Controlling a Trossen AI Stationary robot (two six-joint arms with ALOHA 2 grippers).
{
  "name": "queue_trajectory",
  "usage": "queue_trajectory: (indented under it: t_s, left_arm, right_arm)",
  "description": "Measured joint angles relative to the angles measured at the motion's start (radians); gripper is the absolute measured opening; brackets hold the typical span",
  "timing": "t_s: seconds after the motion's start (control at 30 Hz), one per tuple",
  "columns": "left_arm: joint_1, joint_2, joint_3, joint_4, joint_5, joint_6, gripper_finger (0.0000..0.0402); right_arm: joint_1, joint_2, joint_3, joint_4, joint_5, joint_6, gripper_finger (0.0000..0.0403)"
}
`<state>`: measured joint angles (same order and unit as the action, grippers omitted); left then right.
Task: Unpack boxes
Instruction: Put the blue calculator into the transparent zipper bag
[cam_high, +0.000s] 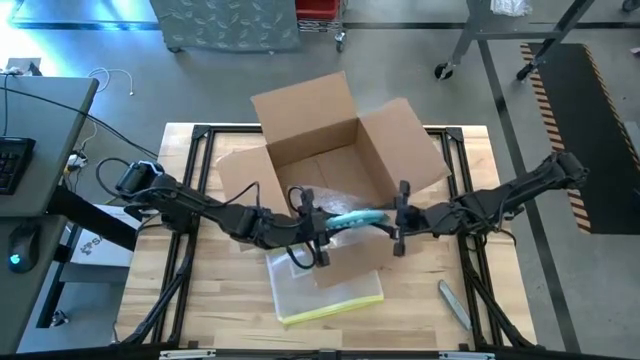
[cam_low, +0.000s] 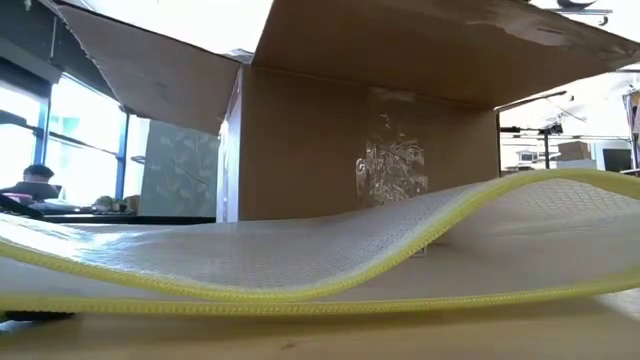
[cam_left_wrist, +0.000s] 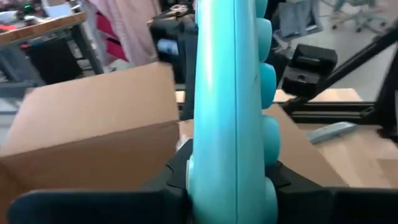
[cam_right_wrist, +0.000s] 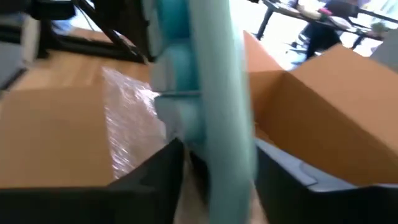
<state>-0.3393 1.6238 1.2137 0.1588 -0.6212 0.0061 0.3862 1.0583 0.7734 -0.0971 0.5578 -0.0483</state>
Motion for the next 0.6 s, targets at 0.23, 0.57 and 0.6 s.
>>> queue_trajectory:
  t_s: [0.23,0.57,0.6]
  left_arm:
    - [-0.024,-0.004,0.001,-0.013,-0.073,0.000,0.0067]
    - [-0.077,-0.007,0.070,-0.032,-0.141,0.093,0.0067]
    - [-0.082,-0.007,0.076,-0.039,-0.144,0.098,0.0067]
  right_arm:
    - [-0.001,0.002,0.219,-0.313,-0.015,0.006,0.0303]
    - [0.007,0.093,0.312,-0.161,-0.238,-0.003,0.0308]
    - [0.007,0.107,0.316,-0.146,-0.247,-0.010,0.0299]
